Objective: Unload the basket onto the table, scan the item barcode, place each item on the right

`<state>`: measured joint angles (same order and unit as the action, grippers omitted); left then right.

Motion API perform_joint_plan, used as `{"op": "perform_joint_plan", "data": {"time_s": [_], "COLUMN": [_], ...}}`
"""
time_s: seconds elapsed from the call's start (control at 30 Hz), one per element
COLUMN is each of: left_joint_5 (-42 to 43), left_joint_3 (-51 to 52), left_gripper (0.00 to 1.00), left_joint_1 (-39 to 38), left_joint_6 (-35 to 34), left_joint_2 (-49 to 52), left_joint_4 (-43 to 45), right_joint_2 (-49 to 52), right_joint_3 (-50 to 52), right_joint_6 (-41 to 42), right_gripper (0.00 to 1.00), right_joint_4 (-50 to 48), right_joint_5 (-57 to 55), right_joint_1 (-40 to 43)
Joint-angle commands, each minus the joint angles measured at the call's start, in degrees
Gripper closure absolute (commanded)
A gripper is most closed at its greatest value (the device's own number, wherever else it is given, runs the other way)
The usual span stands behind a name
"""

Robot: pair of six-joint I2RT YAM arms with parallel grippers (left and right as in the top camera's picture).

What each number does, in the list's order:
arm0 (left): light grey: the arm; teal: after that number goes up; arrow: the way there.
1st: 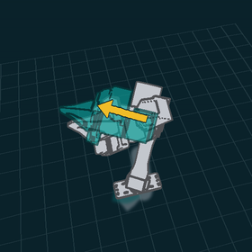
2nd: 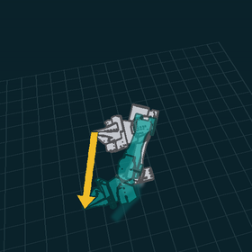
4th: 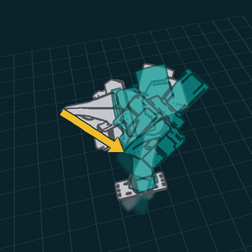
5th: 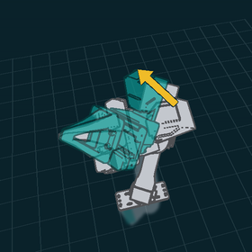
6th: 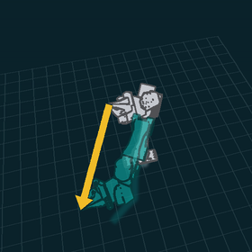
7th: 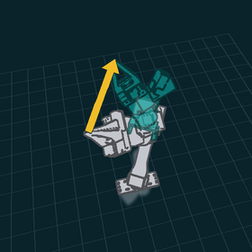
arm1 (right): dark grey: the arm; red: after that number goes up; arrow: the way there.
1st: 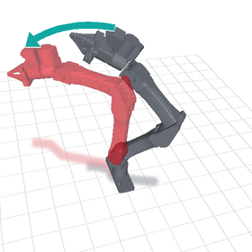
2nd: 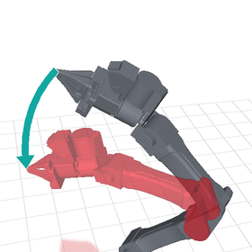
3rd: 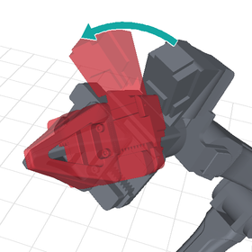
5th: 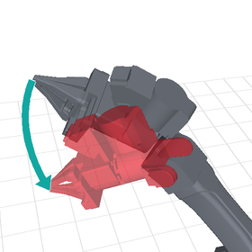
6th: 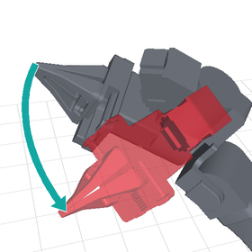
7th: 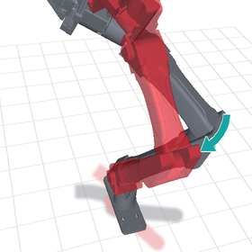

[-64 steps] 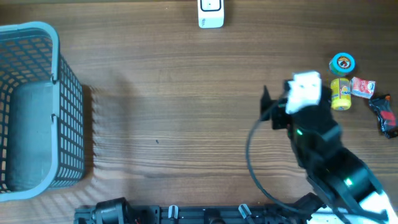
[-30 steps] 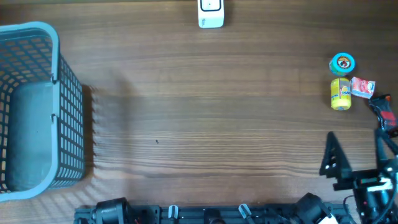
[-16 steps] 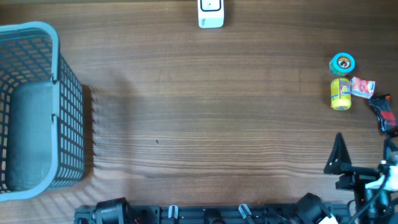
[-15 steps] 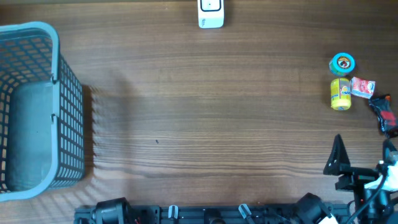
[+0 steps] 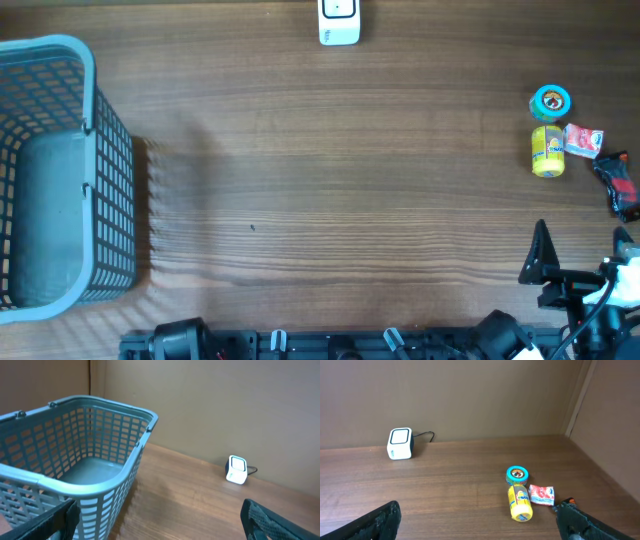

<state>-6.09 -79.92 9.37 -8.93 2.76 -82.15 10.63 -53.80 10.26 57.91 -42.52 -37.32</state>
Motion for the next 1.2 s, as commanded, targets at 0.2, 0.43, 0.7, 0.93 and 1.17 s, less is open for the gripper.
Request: {"op": "perform_joint_plan", "data": {"time_s": [0.2, 0.43, 0.7, 0.93, 1.17], "left_joint_5": [0.76, 5.14, 7.78, 16.24, 29.14], "left_joint_3": [0.2, 0.2, 1.03, 23.43, 43.78], "left_gripper": [0.0, 0.0, 0.0, 0.0, 0.0], "left_joint_1": [-0.26, -0.26, -0.26, -1.73, -5.57], "left_joint_6": [-0.63, -1.18, -3.93, -3.28, 11.82], "left_joint_2": [-0.37, -0.37, -0.37, -2.51, -2.51], "left_joint_4": [-7.1, -9.22, 3.65, 27.71, 60.06], "right_joint_2": [-0.61, -0.61, -0.61, -0.61, -0.61], "right_joint_3": [-0.07, -0.07, -0.07, -0.07, -0.07], "right_joint_6": [0.37, 0.39, 0.37, 0.39, 0.37], "right_gripper": [0.0, 0.0, 0.0, 0.0, 0.0], "right_joint_4": [0.11, 0.11, 0.11, 0.11, 0.11], "right_joint_5": [-1.05, -1.05, -1.05, -1.05, -1.05], "right_joint_1": [-0.15, -0.15, -0.15, -0.15, -0.15]}}
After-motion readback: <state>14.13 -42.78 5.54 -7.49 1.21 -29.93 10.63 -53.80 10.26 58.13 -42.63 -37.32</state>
